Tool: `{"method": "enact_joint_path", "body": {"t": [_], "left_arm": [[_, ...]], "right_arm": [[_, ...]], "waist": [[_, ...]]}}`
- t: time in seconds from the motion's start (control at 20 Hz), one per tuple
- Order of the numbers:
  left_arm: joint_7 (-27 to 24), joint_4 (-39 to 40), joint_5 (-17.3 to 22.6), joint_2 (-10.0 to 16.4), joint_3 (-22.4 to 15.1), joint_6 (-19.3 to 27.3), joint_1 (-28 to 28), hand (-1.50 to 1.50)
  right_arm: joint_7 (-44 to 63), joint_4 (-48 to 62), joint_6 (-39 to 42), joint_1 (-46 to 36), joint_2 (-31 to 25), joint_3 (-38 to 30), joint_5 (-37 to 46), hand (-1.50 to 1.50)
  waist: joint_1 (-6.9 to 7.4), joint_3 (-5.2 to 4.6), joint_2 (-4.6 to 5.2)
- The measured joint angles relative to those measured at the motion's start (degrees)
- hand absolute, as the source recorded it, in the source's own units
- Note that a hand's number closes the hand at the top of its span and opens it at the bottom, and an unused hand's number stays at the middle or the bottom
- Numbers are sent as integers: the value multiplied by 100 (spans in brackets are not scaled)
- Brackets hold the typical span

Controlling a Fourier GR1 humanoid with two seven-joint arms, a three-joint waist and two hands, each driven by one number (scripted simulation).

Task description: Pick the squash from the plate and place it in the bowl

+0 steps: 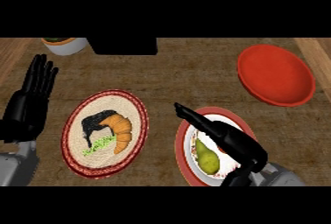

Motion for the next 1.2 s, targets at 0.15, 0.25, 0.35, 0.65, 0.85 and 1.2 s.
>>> {"method": "enact_joint_path", "body": {"t": [0.15,0.25,0.35,0.65,0.85,1.2], "left_arm": [[103,173,77,120,279,58,-6,0],[136,229,115,163,390,43,4,0],[131,331,147,191,490,-6,-24,0],[229,343,219,285,659,-133,-7,0],[227,426,189,257,674,-167,-60,0],[282,454,157,244,716,-206,-162,0]], "right_arm": [[-903,-476,-120,415,-205,96,763,-150],[-1452,-760,-137,736,-447,126,1198,-150],[-1890,-1074,-117,1073,-790,41,1516,-150],[-1895,-1889,-107,1413,-1779,-738,2157,-150],[-1324,-2231,290,1283,-2521,-1435,2117,-150],[-552,-2715,1465,1096,-3841,-1993,2097,-150]], "waist": [[-132,9,39],[-160,10,61],[-187,10,77],[-194,5,93],[-179,-1,105],[-141,-5,113]]}}
